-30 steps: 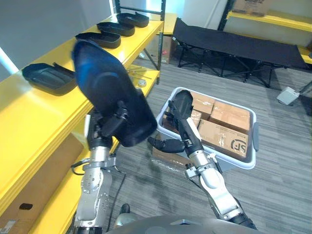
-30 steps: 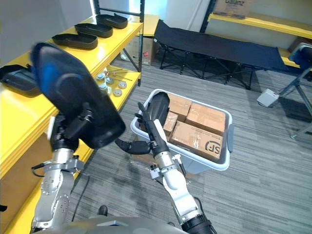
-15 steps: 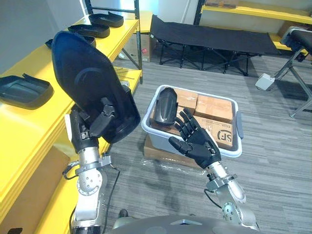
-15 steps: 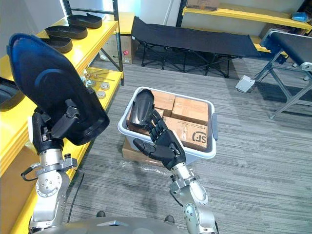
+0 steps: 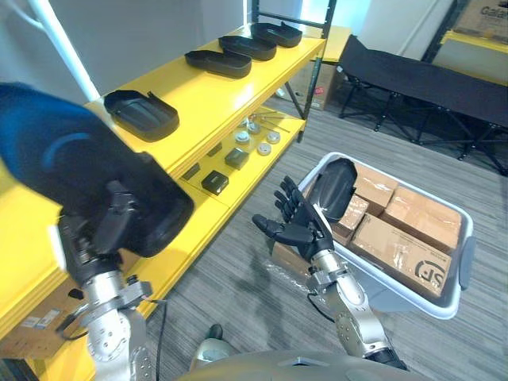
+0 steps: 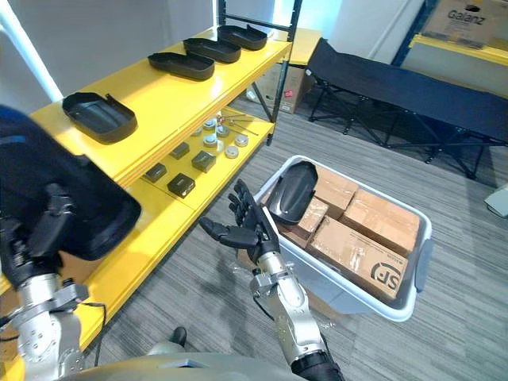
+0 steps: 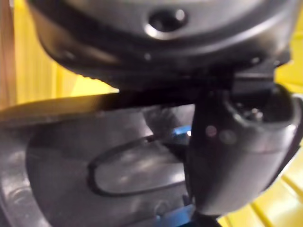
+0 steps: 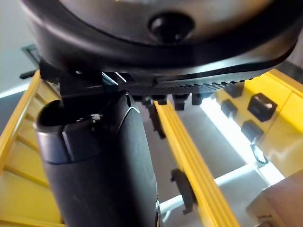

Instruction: Walk over and take three plastic housings, then place them on the shelf

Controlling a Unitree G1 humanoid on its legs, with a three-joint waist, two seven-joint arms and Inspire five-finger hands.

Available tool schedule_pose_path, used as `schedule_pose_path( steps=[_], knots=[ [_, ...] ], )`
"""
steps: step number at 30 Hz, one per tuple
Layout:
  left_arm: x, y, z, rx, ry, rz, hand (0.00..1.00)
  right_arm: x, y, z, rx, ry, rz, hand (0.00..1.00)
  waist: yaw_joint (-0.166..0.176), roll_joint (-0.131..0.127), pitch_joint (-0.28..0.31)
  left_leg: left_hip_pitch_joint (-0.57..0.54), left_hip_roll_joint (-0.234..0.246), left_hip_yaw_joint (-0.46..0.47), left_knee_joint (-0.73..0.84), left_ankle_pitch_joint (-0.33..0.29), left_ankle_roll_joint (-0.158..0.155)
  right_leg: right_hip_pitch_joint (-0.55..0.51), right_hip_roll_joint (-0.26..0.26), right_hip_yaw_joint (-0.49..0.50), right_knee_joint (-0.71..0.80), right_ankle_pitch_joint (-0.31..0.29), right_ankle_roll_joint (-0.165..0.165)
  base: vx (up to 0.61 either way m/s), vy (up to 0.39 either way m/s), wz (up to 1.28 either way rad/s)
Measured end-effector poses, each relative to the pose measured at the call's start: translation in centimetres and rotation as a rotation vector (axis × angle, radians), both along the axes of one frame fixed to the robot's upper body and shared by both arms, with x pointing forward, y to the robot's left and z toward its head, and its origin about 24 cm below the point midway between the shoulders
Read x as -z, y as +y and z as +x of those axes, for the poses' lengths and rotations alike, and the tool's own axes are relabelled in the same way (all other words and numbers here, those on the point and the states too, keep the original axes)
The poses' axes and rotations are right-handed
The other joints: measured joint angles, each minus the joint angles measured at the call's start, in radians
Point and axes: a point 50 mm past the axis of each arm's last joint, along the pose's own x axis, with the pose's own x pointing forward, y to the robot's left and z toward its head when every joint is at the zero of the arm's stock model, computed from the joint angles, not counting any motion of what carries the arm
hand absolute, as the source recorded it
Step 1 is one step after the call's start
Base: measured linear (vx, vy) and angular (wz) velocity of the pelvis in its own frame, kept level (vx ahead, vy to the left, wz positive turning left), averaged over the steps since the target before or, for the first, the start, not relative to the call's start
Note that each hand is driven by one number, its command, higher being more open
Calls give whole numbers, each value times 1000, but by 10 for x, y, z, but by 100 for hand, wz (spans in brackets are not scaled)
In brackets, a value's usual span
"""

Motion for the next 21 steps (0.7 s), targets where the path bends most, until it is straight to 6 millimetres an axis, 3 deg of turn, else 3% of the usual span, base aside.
schedule_pose_path(
  steps=[5,6,11,16,19,21],
  knots=[
    [-1,-9,6,106,-12,19,0,-5,-1,6,41,-23,-37,100,-13,1,4,-31,-7,-17,-1,23,7,4,-5,-48,17,-12,-10,-2,-19,24],
    [-2,-15,10,157,-20,26,0,-4,-5,5,66,-15,-38,100,-29,0,4,-44,-16,-27,-9,39,9,5,-11,-69,22,-21,1,-23,-26,54],
    [-5,-33,19,337,-40,66,0,1,-23,2,147,4,-91,100,-44,23,19,-30,-29,-40,-74,86,28,-4,-50,-93,112,-75,9,-43,8,32],
    [-10,-46,26,474,-76,112,0,4,-34,-8,165,13,-94,100,-64,21,23,-43,-47,-33,-79,115,38,-65,-73,6,230,-171,0,-48,-11,21],
    [-14,-55,30,518,-109,112,0,3,-35,-10,153,7,-93,100,-79,19,24,-54,-53,-19,-79,135,40,-66,-72,11,230,-162,13,-9,-11,21],
    [-15,-57,32,527,-120,109,0,1,-34,-9,122,-10,-92,100,-86,16,25,-47,-50,18,-79,143,44,-66,-65,77,225,-162,13,-47,3,1]
  ],
)
